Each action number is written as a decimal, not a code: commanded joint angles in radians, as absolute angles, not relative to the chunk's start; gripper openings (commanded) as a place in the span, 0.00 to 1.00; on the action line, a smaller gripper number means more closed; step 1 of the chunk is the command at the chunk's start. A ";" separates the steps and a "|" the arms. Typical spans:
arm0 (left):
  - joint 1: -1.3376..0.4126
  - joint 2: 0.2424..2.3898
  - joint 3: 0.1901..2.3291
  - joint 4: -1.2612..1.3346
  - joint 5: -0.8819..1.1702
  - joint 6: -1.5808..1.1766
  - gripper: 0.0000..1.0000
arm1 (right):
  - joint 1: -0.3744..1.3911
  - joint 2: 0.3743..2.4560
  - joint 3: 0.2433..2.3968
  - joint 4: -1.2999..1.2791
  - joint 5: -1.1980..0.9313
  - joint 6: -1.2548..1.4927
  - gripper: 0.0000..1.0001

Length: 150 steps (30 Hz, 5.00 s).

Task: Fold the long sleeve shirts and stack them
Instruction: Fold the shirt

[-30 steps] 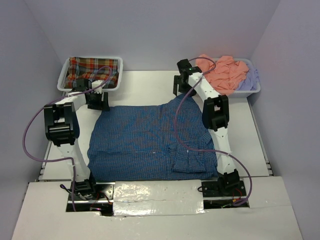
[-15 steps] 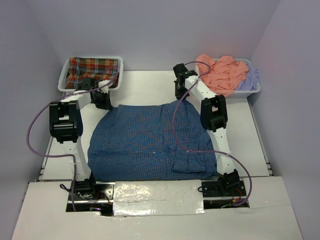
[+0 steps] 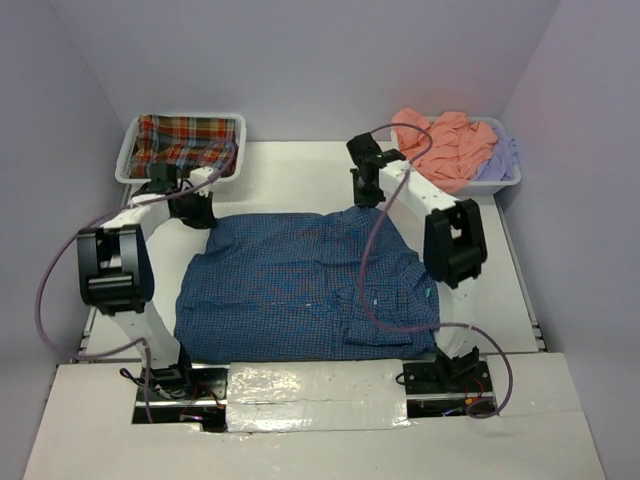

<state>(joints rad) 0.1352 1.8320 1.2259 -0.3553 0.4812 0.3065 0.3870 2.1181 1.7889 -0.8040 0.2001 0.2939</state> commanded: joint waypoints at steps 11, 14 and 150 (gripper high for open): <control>0.212 1.405 1.013 -0.393 0.696 0.809 0.00 | 0.483 1.695 1.399 -0.604 0.353 0.402 0.00; 0.212 1.304 0.907 -0.455 0.686 1.024 0.00 | 0.514 1.571 1.254 -0.586 0.371 0.462 0.00; -0.328 1.598 1.109 -0.581 0.595 0.330 0.94 | 1.247 1.297 0.910 -0.244 0.378 0.558 0.79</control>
<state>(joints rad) -0.2955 1.6138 1.1053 -0.5098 0.6094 0.3126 1.3357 1.4593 0.9859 -0.3458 0.5049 0.5297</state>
